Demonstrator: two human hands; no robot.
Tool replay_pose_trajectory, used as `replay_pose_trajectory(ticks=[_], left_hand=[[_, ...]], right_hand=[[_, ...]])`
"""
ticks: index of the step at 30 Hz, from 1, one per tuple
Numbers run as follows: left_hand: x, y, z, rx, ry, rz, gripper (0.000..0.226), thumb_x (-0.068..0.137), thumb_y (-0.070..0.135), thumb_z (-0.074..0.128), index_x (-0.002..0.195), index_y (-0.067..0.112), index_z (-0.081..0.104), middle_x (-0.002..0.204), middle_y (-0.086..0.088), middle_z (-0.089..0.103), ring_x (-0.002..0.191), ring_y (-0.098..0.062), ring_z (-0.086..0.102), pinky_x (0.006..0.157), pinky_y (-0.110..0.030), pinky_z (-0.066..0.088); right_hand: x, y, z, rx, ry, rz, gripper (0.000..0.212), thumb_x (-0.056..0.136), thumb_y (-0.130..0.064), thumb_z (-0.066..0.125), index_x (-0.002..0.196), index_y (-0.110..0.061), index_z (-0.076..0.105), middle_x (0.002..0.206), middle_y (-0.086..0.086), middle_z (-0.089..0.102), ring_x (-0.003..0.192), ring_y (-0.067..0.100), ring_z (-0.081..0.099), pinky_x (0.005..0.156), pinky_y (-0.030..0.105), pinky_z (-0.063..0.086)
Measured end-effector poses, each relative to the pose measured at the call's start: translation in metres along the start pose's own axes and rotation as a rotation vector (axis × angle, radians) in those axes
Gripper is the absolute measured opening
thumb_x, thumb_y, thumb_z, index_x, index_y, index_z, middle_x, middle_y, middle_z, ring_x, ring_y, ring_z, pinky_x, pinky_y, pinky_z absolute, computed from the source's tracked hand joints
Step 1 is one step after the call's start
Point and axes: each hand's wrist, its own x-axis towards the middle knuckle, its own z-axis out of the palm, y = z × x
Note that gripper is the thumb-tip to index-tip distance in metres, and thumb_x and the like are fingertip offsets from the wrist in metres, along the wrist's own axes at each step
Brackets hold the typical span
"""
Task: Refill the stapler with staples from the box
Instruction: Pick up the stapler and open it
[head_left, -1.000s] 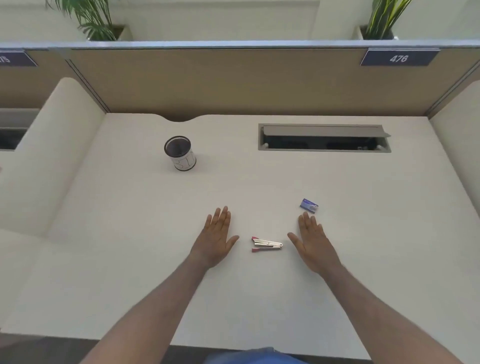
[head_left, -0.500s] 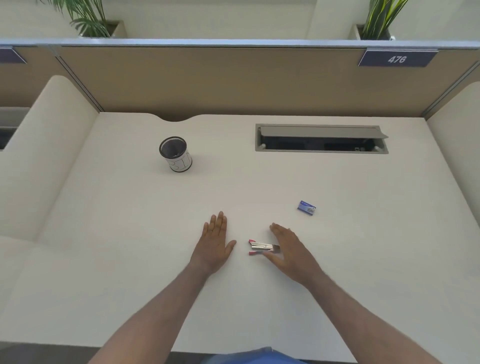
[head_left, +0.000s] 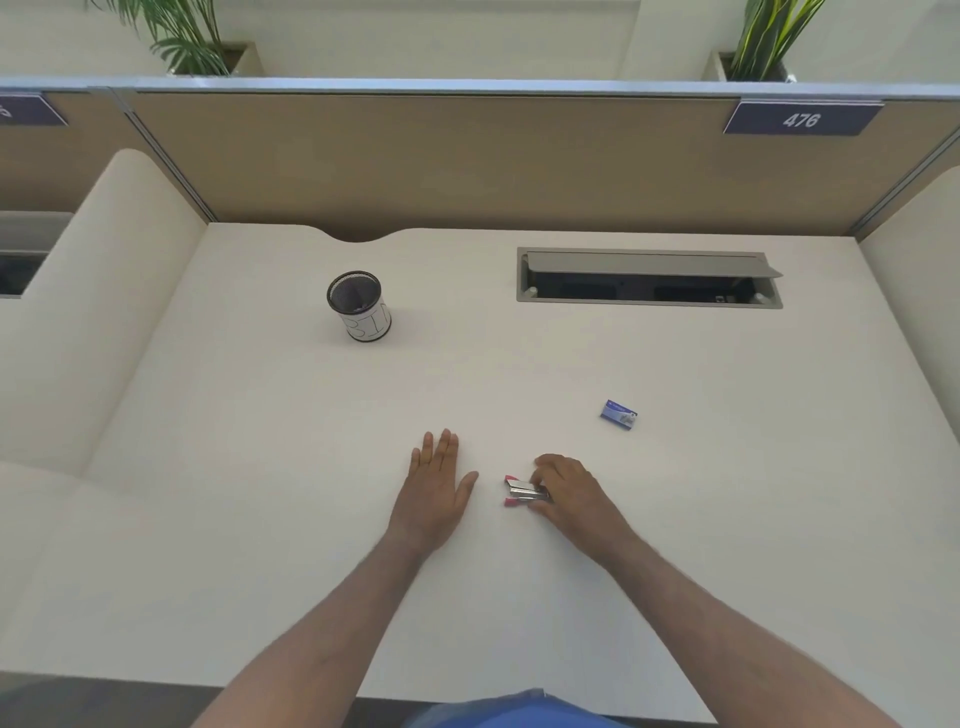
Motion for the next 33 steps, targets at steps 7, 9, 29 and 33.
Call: replay_pose_trajectory(ticks=[7, 9, 29, 33], left_hand=[[-0.026, 0.022, 0.002, -0.905, 0.06, -0.268, 0.061, 0.113, 0.058, 0.04, 0.169, 0.033, 0.033, 0.179, 0.013, 0.028, 0.165, -0.005, 0.023, 0.133, -0.031, 0.016], [-0.029, 0.035, -0.004, -1.271, 0.003, -0.328, 0.065, 0.109, 0.066, 0.041, 0.163, 0.029, 0.045, 0.167, 0.01, 0.051, 0.158, -0.008, 0.041, 0.135, -0.037, 0.024], [-0.07, 0.099, -0.071, -2.19, -0.13, -0.139, 0.064, 0.112, 0.053, 0.045, 0.139, 0.001, 0.071, 0.156, -0.023, 0.063, 0.137, -0.038, 0.068, 0.094, -0.05, 0.065], [-0.082, 0.11, -0.088, -2.189, -0.088, -0.007, 0.053, 0.104, 0.041, 0.056, 0.137, 0.002, 0.071, 0.16, -0.024, 0.058, 0.14, -0.036, 0.066, 0.103, -0.049, 0.06]], right_hand=[[-0.007, -0.015, -0.012, 0.086, 0.026, 0.101, 0.018, 0.102, -0.037, 0.065, 0.115, -0.025, 0.064, 0.1, -0.007, 0.066, 0.098, 0.021, 0.056, 0.083, 0.034, 0.045], [-0.013, -0.024, -0.021, 0.088, 0.046, 0.075, 0.019, 0.102, -0.04, 0.065, 0.115, -0.027, 0.062, 0.094, -0.008, 0.066, 0.093, 0.022, 0.057, 0.077, 0.034, 0.042], [-0.067, -0.117, -0.111, 0.276, 0.234, -0.122, 0.039, 0.105, -0.025, 0.067, 0.136, -0.041, 0.05, 0.125, -0.03, 0.06, 0.104, -0.011, 0.061, 0.085, 0.011, 0.048], [-0.072, -0.119, -0.119, 0.384, 0.317, -0.142, 0.046, 0.105, -0.017, 0.065, 0.146, -0.035, 0.054, 0.126, -0.024, 0.061, 0.114, -0.001, 0.063, 0.092, 0.014, 0.051]])
